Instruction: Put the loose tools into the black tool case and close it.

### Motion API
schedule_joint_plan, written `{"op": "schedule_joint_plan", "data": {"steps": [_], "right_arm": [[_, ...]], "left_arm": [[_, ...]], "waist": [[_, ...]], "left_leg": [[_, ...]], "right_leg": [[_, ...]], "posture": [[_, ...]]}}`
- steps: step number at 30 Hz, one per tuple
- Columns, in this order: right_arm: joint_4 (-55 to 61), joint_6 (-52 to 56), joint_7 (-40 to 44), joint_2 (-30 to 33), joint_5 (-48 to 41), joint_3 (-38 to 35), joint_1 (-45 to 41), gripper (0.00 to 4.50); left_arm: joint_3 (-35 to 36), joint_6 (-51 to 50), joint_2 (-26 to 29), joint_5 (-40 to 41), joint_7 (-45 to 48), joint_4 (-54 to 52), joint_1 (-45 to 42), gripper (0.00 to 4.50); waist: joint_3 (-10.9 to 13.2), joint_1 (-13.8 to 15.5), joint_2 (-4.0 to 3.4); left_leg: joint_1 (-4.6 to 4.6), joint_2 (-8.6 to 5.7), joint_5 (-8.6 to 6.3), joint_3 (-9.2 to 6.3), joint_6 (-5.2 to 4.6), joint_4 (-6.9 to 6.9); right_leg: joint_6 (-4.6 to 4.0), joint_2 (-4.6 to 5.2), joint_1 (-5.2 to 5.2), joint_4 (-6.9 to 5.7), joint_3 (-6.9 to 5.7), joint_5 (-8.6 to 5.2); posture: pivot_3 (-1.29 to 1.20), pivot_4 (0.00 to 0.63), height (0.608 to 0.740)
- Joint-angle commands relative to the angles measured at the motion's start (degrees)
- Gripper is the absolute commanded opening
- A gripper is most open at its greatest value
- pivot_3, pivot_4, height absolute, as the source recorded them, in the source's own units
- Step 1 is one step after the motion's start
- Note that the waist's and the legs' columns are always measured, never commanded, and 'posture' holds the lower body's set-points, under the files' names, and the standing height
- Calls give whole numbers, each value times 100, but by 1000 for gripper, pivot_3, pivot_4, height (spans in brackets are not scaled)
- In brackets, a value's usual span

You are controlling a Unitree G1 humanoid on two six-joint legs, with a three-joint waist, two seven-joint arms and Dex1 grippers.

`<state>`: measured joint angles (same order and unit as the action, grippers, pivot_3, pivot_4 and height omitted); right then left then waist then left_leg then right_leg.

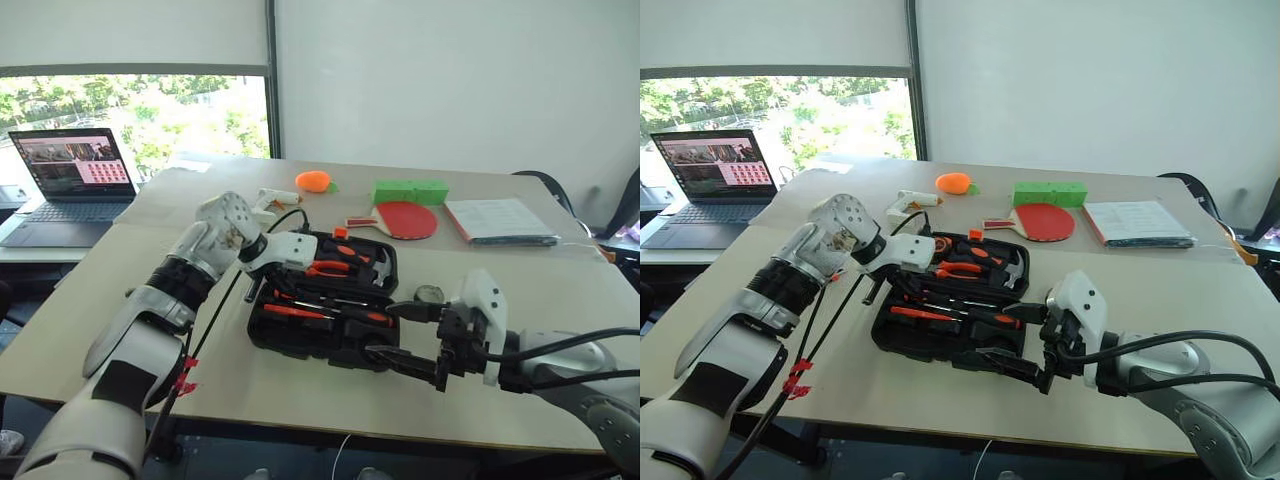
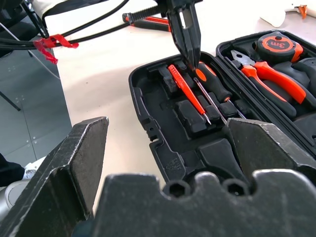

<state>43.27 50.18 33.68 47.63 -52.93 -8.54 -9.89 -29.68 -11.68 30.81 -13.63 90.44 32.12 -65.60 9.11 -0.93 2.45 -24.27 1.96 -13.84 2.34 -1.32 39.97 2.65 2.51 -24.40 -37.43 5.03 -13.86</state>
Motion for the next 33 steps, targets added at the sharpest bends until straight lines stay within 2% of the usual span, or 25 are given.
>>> {"op": "schedule_joint_plan", "data": {"steps": [1, 24, 33], "right_arm": [[92, -116, 18, 10, -14, -85, -41, 4500], [27, -145, 1, -49, 22, -21, -73, 4500], [2, -153, 8, -96, 66, 16, -76, 4500]], "left_arm": [[-2, 45, -10, -127, -212, -154, 57, 74], [-150, 89, 166, -316, -289, -634, 620, 74], [-14, -271, 118, -176, -266, -722, 586, 74]], "waist": [[0, 1, 0], [-2, 1, -3], [-6, 1, -9]], "left_leg": [[1, 0, 0, 0, 0, 0], [12, 0, 0, 0, 0, 0], [16, -1, 0, 3, 0, 1]], "right_leg": [[0, 0, 0, -2, 0, 0], [0, 0, 10, -2, 1, 0], [-1, 0, 11, -8, 3, 0]], "posture": [[0, 150, 736], [0, 150, 736], [0, 150, 736]]}}
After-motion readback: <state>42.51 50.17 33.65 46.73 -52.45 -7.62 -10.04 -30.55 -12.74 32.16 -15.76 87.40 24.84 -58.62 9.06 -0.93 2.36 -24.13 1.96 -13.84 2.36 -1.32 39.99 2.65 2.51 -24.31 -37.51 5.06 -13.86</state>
